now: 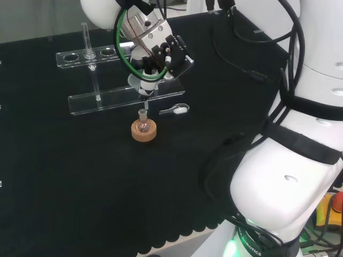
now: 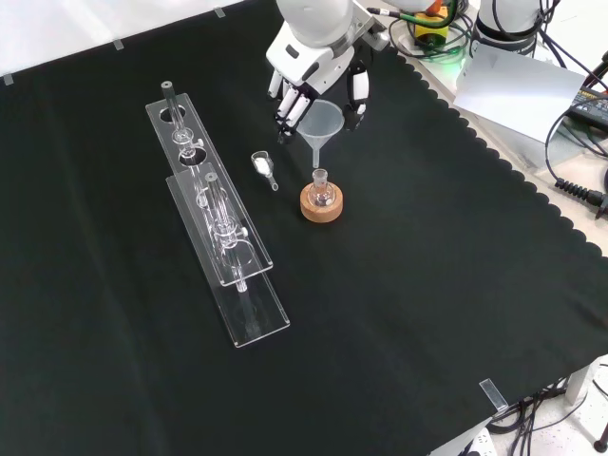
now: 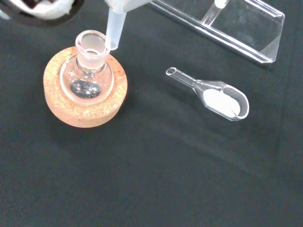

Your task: Place the funnel on the round-bottom flask.

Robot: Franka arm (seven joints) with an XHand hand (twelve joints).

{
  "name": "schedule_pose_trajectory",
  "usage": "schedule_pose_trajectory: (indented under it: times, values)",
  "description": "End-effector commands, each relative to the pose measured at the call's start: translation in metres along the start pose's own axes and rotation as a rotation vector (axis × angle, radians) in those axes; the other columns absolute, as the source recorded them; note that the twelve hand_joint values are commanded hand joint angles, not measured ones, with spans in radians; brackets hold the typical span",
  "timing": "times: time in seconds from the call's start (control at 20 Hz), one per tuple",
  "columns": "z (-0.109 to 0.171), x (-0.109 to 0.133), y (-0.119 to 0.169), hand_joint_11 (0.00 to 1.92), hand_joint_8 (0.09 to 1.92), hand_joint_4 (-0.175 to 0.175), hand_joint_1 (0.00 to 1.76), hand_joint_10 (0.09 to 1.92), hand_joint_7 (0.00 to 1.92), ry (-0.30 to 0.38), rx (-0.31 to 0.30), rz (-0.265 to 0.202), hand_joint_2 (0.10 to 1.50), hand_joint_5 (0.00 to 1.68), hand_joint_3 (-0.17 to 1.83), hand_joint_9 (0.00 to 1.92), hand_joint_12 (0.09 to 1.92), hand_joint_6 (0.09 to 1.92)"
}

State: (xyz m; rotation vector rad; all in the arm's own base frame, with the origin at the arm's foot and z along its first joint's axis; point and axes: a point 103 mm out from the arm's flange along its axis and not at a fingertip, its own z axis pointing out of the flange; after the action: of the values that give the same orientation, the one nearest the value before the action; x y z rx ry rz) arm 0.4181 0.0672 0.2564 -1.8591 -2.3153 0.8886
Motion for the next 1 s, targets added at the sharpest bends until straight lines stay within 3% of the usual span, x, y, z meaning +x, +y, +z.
schedule_pose_trajectory:
  times: [0.05,1.0]
  values:
    - [0.0039,0.0076,0.0060,0.83,0.73,-0.032,0.90,0.38,0.69,-0.003,0.008,-0.021,0.75,0.72,0.63,1.17,1.07,0.84]
    - [0.0073,0.0095,0.0135,0.83,0.74,-0.034,0.91,0.37,0.69,-0.010,0.028,-0.024,0.75,0.72,0.63,1.17,1.06,0.85]
